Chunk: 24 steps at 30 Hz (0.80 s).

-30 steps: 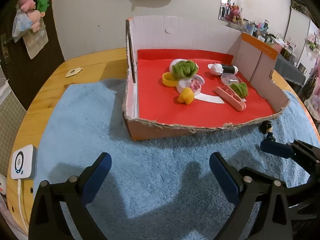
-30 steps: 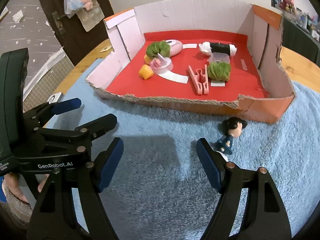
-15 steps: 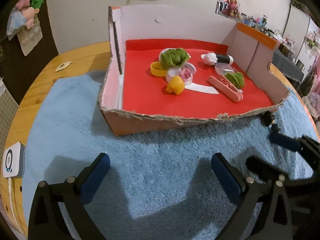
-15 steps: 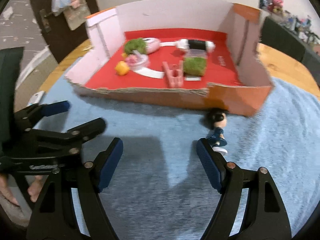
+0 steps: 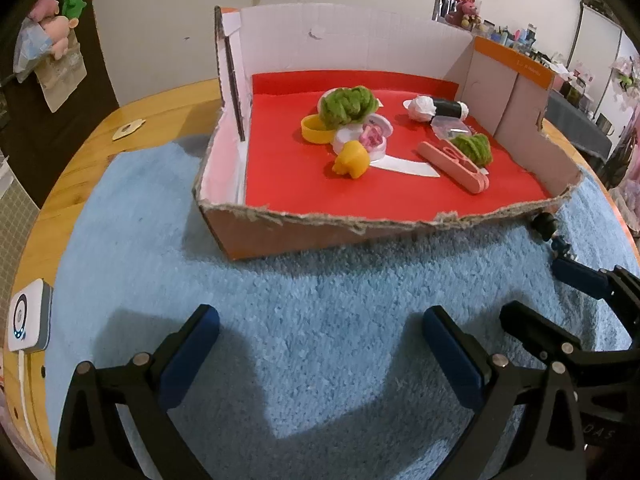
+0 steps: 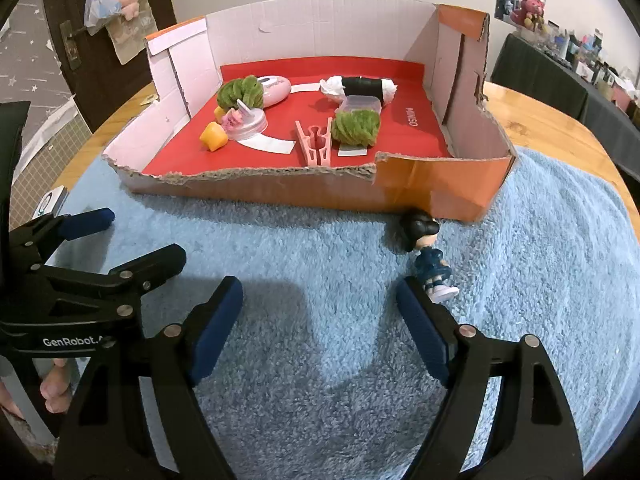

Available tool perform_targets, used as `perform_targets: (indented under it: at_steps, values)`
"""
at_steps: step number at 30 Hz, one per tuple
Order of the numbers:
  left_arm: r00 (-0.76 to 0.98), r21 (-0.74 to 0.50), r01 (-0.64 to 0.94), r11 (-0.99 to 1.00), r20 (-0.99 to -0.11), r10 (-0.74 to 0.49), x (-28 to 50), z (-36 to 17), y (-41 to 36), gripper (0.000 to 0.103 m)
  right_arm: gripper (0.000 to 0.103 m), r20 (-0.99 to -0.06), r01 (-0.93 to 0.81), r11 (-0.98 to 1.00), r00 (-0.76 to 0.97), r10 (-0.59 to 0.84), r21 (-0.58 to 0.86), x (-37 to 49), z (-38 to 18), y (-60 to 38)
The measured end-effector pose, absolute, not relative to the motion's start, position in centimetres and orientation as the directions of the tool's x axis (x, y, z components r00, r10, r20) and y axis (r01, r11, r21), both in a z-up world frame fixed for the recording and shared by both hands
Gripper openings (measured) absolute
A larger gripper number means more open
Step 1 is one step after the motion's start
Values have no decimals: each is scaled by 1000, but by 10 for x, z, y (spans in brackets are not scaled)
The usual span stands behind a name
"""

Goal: Organize objects
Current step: 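Lift both open grippers out of the box back over the towel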

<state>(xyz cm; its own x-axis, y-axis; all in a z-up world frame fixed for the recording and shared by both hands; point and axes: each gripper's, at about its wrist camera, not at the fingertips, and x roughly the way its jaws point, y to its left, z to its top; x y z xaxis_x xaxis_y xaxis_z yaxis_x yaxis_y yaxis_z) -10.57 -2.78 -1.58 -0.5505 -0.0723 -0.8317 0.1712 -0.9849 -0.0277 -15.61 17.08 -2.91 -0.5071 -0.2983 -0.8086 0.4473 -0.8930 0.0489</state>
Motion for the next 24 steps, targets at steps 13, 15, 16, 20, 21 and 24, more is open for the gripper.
perform_targets:
  at_steps: [13, 15, 16, 20, 21, 24]
  values:
    - [-566, -22, 191, -981, -820, -92, -91, -17, -26, 103, 85, -801, 450, -892, -519, -297, 40, -144, -31, 173]
    - [-571, -22, 195, -981, -815, -95, -90, -18, -25, 103, 85, -799, 446, -894, -524, -295, 37, -142, -31, 174]
    - [-572, -22, 197, -980, -814, -97, -89, -18, -24, 103, 85, -798, 445, -895, -526, -294, 36, -141, -31, 174]
    - [-572, -23, 199, -980, -815, -97, -86, -17, -24, 103, 86, -794, 443, -896, -531, -298, 40, -140, -31, 174]
    - [-572, -24, 199, -980, -814, -97, -86, -17, -24, 103, 86, -794, 443, -896, -531, -297, 38, -140, -32, 174]
    - [-573, -25, 200, -980, -814, -96, -85, -17, -24, 103, 86, -794, 443, -896, -531, -297, 38, -140, -32, 174]
